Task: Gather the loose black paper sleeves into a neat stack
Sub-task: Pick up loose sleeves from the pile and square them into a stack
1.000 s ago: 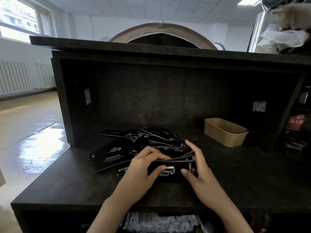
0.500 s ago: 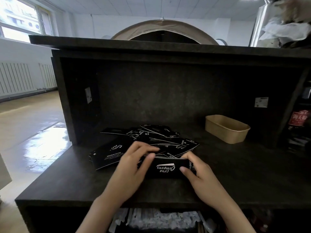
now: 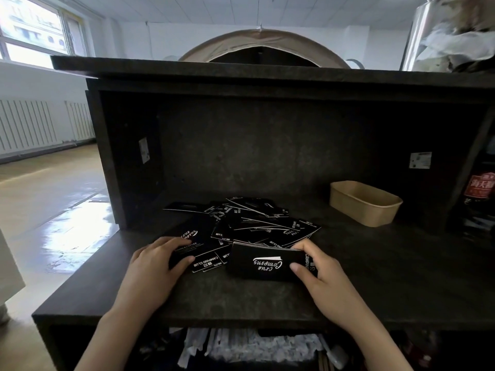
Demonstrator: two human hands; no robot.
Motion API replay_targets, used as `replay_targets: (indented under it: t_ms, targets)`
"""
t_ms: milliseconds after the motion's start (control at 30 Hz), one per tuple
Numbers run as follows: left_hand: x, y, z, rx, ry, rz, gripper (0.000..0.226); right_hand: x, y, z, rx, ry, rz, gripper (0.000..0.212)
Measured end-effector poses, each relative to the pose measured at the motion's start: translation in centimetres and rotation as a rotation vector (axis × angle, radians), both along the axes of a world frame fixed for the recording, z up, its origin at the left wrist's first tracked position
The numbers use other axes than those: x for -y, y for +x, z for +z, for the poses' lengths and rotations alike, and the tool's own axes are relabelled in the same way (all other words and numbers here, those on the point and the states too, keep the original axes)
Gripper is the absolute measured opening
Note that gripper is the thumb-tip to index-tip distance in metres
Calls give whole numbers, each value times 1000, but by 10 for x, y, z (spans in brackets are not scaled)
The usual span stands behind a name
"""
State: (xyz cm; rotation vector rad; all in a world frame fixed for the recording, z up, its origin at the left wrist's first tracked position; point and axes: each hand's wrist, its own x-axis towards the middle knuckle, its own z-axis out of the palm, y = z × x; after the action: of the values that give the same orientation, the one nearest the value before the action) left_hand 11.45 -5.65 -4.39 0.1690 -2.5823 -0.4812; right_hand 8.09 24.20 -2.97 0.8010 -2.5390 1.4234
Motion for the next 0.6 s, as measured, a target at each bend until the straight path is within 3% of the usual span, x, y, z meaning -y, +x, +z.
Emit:
replay_targets:
  t_ms: [167,433,600]
  targets:
    - [-4,5,-1,-130,20,-14,18,0,1,1,1,0,0,15]
    - [-12,18,6,-378,43,149,9,0,4,2,-6,-14,11,15]
    - [-13,17,11,-393,102,-75,6,0,5,4,-4,-8,26,18]
